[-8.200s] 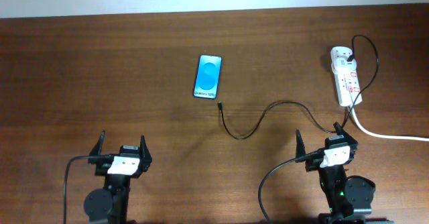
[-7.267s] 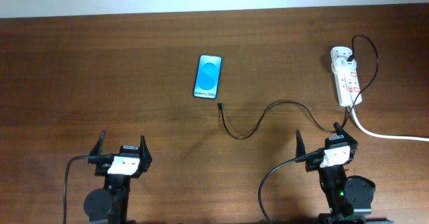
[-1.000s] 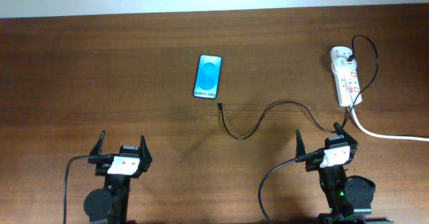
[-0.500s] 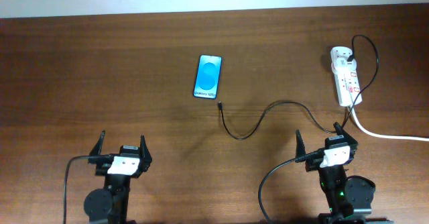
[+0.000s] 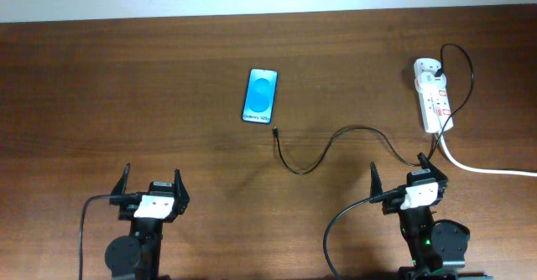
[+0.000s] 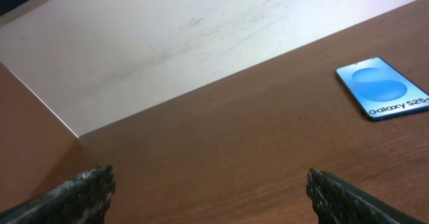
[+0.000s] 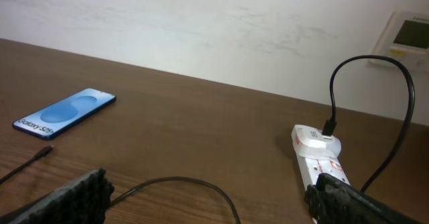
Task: Plug charger to phone and switch on socket
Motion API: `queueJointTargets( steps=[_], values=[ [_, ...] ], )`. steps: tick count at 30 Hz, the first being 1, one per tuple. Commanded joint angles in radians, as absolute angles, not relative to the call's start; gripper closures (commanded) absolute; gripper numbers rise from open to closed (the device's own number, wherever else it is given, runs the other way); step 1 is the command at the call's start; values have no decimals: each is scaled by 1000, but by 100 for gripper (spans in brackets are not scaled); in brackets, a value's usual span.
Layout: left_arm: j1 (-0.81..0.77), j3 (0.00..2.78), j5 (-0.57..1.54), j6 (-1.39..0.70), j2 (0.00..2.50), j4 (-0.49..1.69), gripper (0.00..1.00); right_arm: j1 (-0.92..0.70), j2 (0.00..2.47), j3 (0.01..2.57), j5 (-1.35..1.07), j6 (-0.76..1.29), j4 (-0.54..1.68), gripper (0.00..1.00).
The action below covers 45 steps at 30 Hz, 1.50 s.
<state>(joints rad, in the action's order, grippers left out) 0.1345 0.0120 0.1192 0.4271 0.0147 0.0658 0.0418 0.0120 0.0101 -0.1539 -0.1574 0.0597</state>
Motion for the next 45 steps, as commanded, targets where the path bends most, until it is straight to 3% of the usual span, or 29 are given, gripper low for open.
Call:
queueJointTargets(
  steps=[1, 27, 45],
  values=[
    [140, 9, 115, 440, 7, 70, 1, 46, 4, 6, -146, -149, 65, 2],
    [141, 38, 135, 348, 7, 62, 1, 46, 27, 57, -167, -149, 65, 2],
    [141, 215, 180, 326, 196, 67, 1, 47, 407, 409, -232, -149, 117, 2]
  ],
)
